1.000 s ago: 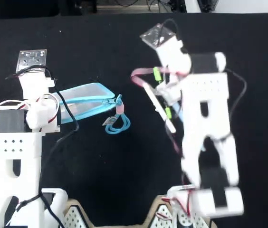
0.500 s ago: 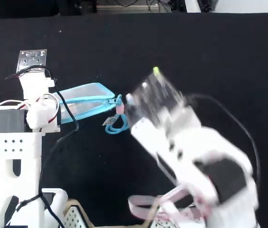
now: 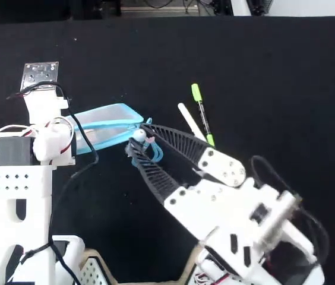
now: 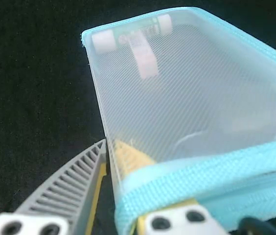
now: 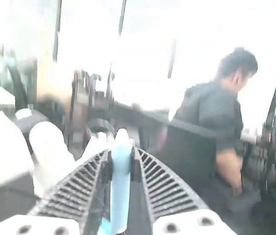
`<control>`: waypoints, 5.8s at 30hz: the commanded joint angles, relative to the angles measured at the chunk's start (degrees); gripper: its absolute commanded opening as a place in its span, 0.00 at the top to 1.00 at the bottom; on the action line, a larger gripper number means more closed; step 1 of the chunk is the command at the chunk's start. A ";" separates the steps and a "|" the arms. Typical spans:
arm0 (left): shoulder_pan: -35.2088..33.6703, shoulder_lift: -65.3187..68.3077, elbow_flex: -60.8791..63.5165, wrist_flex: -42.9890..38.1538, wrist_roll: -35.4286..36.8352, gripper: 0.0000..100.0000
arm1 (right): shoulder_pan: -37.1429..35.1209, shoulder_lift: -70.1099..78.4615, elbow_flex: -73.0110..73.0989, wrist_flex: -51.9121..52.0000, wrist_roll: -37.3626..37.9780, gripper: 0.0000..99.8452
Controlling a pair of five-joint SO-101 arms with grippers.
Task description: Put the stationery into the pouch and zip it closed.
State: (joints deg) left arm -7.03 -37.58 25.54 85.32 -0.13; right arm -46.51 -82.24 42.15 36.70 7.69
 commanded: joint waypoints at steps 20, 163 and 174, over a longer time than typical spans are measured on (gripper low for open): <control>0.04 0.44 1.63 -0.18 0.09 0.97 | -0.18 -4.70 35.82 -36.13 -0.09 0.99; 0.04 0.44 2.33 -0.44 0.09 0.97 | 65.85 141.41 -105.63 62.68 24.88 0.99; 0.04 0.44 2.33 -0.44 0.09 0.97 | 65.32 140.26 -108.26 64.70 20.04 0.99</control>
State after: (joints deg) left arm -7.03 -37.67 25.89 85.14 -0.13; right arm 19.52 60.09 -63.52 99.12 30.81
